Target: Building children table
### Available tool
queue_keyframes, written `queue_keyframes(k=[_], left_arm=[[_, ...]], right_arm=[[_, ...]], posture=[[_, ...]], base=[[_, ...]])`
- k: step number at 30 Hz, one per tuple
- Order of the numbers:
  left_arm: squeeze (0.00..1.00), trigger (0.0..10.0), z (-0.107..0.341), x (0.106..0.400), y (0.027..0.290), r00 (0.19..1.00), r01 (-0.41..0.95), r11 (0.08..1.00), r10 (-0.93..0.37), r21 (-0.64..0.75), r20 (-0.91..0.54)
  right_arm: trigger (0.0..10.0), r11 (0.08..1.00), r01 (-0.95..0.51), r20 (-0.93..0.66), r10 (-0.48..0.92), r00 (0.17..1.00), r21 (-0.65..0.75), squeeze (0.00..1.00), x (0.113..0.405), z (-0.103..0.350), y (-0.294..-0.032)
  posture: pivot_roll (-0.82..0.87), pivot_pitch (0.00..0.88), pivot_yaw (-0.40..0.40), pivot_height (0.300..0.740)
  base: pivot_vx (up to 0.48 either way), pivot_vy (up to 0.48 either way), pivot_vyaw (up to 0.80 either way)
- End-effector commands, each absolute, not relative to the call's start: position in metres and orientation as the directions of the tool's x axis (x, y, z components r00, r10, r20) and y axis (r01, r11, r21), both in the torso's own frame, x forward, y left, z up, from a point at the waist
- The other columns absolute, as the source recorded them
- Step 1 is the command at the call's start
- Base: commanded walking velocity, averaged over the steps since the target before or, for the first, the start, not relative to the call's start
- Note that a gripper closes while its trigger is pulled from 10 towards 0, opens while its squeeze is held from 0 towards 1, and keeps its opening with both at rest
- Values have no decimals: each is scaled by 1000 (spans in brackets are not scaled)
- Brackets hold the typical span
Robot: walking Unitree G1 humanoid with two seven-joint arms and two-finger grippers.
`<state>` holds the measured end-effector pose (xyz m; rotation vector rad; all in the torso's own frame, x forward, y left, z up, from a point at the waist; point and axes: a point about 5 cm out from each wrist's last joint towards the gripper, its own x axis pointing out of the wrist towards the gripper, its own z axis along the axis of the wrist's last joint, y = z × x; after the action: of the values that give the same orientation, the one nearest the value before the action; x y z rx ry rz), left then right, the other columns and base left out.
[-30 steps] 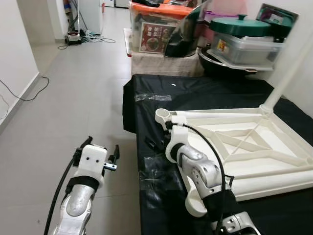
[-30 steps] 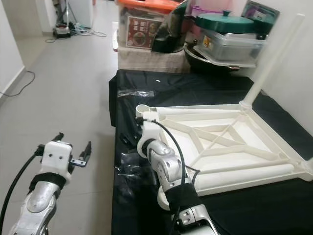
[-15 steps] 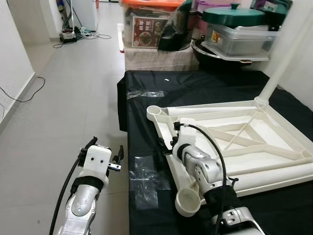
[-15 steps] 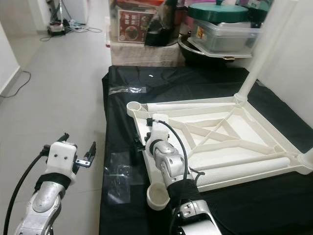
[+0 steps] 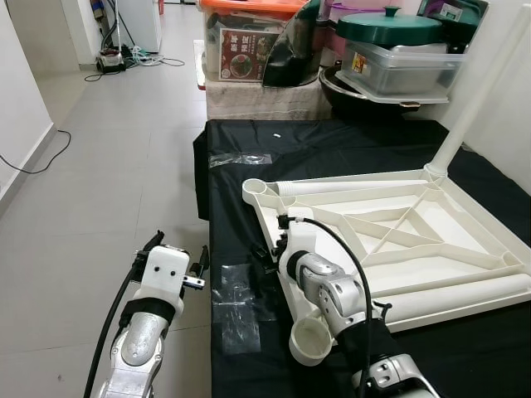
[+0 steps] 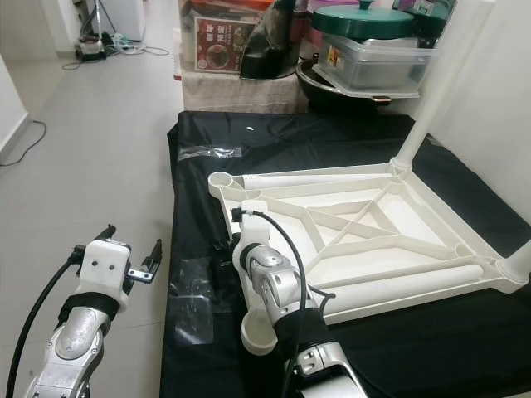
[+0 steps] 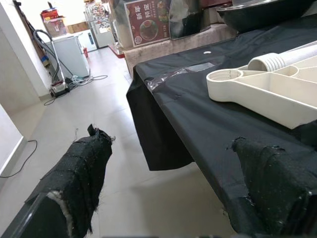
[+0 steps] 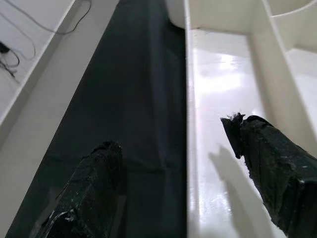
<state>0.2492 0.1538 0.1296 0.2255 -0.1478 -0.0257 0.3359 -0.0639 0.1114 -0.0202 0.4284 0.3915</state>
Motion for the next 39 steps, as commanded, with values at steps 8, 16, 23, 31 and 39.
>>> queue_keyframes(k=[8,16,23,31,39], left_arm=[[0,10000,126,250,151,989,24,971,-57,236,133],[0,10000,124,250,150,990,25,970,-57,241,128],[0,10000,123,252,148,990,26,969,-59,246,126],[0,10000,121,254,143,991,27,969,-59,247,123],[0,10000,120,253,143,992,27,968,-58,250,115]], right_arm=[[10000,913,-407,-468,374,800,33,0,327,96,-60],[9725,938,-314,-613,337,715,150,0,322,69,-71],[0,956,-49,-789,268,553,290,0,306,38,-108],[0,955,-241,-826,272,494,171,0,300,42,-130],[0,923,-372,-804,293,517,97,0,312,60,-142]], posture=[[109,0,-108,740],[103,0,-112,740],[68,0,-133,740],[49,0,-148,740],[49,0,-151,740]], base=[[0,0,0],[0,0,0],[0,0,0],[0,0,0],[0,0,0]])
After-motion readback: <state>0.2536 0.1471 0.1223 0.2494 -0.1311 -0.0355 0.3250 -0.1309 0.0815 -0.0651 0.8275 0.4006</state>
